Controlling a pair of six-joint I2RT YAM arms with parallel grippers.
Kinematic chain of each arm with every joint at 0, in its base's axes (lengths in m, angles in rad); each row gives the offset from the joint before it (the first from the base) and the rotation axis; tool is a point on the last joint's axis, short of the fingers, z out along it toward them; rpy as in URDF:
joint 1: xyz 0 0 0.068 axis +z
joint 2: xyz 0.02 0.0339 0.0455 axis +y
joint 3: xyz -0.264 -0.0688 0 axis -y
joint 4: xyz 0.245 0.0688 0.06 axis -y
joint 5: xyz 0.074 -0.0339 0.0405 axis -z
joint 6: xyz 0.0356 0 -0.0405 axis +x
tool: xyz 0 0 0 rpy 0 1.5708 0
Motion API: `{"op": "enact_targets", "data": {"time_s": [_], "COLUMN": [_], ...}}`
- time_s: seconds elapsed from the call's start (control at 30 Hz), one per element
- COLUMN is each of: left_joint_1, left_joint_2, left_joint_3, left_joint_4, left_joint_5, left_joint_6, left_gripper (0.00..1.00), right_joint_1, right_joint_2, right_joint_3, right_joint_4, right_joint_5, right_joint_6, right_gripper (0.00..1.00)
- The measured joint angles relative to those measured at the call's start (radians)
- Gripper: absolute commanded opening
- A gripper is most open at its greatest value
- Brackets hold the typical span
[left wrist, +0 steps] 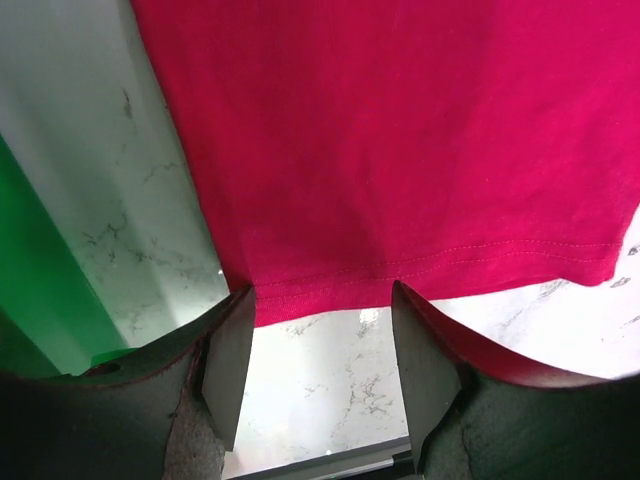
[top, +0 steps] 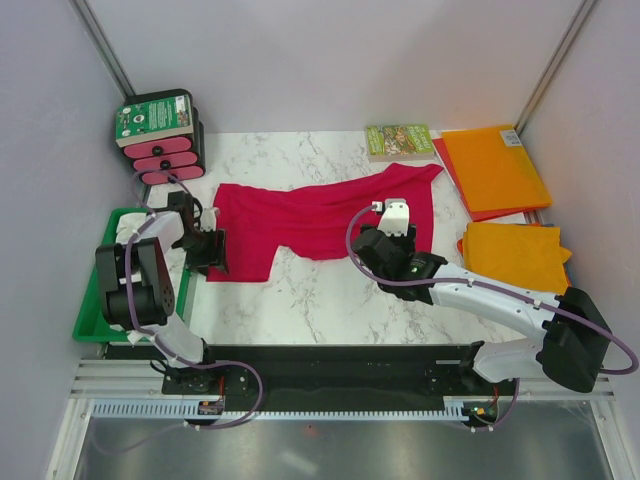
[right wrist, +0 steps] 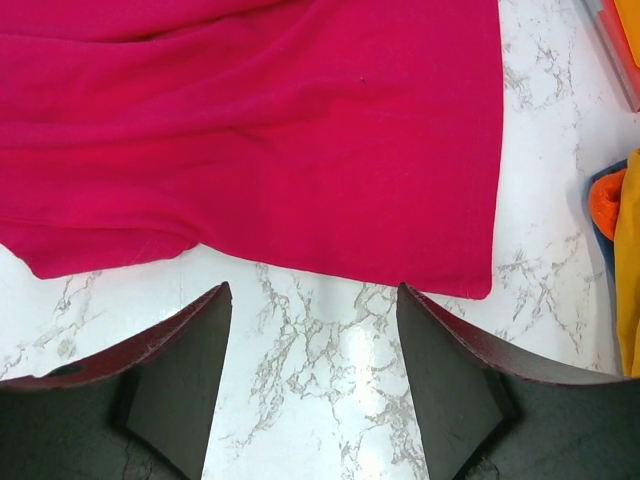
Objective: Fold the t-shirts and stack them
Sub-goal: Flatten out the tshirt
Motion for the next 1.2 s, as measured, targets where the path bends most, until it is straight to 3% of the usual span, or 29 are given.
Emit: {"op": "enact_targets", "data": {"time_s": [0.1,0.23,0.37,0.47,0.63,0.87,1.0,1.2], "left_joint_1": [-0.002,0.000,0.000,0.000,0.000,-0.005,-0.006,-0.004], "left_joint_2": [0.017,0.030,0.039,0.042,0.042,0.043,0.048,0.053], "left_joint_3": [0.016,0.026,0.031,0.031,0.031,0.030,0.030,0.031], "left_joint_4": [-0.016,-0.021,-0.023,-0.021,-0.025,-0.029,-0.029,-0.026], "left_joint_5": [-0.011,-0.025,-0.051,-0.066,-0.071,-0.093,-0.114,-0.150], "left_joint_6": [0.000,0.001,0.002,0.002,0.008,0.011,0.019,0.039], "left_gripper": [0.60,0.44,0.36,0.38,0.50,0.47,0.35,0.06], "right_joint_1": [0.000,0.000,0.000,0.000,0.000,0.000,0.000,0.000], "right_joint_2": [0.000,0.000,0.000,0.000,0.000,-0.001,-0.007,-0.024], "right_joint_3": [0.000,0.000,0.000,0.000,0.000,0.000,0.000,0.000], "right_joint_4": [0.000,0.000,0.000,0.000,0.000,-0.001,-0.001,-0.001], "right_joint_5": [0.000,0.000,0.000,0.000,0.000,-0.001,-0.001,0.000], "right_joint_6": [0.004,0.011,0.018,0.019,0.022,0.030,0.033,0.034], "right_gripper": [0.74,0.74,0.74,0.75,0.75,0.75,0.75,0.76]}}
